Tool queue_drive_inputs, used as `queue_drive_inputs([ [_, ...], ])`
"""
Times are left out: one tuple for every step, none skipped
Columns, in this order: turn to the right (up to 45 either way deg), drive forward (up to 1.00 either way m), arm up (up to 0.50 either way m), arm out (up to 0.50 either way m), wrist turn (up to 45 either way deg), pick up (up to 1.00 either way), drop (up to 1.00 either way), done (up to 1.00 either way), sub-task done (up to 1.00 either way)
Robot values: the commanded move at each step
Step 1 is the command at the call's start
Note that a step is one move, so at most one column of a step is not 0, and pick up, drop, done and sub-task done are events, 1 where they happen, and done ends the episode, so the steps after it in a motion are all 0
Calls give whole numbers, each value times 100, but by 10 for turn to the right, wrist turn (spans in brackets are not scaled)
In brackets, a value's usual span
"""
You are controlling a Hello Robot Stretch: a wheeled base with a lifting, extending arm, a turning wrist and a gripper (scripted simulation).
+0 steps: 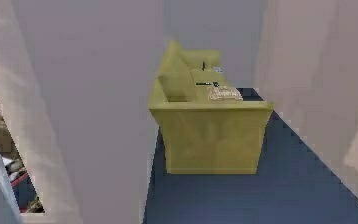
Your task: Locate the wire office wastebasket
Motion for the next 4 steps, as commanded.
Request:
queue_drive_inputs([
  [450, 0, 0, 0, 0, 0, 0, 0, 0],
  [450, 0, 0, 0, 0, 0, 0, 0, 0],
  [360, 0, 0, 0, 0, 0, 0, 0, 0],
  [0, 10, 0, 0, 0, 0, 0, 0, 0],
])
